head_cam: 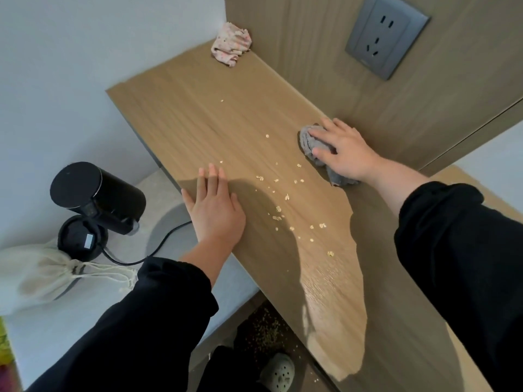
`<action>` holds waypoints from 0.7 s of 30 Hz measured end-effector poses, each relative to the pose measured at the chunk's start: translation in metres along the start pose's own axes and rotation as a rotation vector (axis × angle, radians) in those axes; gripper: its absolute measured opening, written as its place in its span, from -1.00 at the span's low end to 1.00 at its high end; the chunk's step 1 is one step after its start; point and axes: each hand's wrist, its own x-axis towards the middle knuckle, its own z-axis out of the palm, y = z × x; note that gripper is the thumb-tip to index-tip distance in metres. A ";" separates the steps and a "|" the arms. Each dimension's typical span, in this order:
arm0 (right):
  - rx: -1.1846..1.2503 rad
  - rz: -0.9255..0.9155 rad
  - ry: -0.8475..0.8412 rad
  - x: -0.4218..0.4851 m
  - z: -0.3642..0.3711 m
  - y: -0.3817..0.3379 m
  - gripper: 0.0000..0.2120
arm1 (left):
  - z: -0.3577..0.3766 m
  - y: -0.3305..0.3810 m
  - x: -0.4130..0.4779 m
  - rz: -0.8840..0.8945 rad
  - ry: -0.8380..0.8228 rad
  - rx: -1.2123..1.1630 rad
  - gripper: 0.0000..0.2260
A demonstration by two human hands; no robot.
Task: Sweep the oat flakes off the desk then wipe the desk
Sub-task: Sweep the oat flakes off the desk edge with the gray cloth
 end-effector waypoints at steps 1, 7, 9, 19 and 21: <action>0.010 0.004 0.023 0.001 0.004 0.002 -0.52 | 0.000 0.000 0.000 0.000 0.006 -0.004 -0.49; 0.095 -0.018 0.153 -0.030 0.031 -0.009 -0.54 | -0.002 0.001 -0.001 -0.011 0.023 -0.024 -0.49; 0.090 -0.077 0.168 -0.051 0.037 -0.012 -0.56 | -0.002 0.001 -0.001 -0.010 0.017 -0.025 -0.49; 0.296 -0.061 0.418 -0.019 -0.015 -0.048 -0.54 | -0.012 -0.020 0.037 -0.075 0.047 -0.159 -0.51; 0.266 -0.092 0.417 0.009 -0.037 -0.066 -0.54 | -0.015 -0.029 0.059 -0.104 0.063 -0.137 -0.52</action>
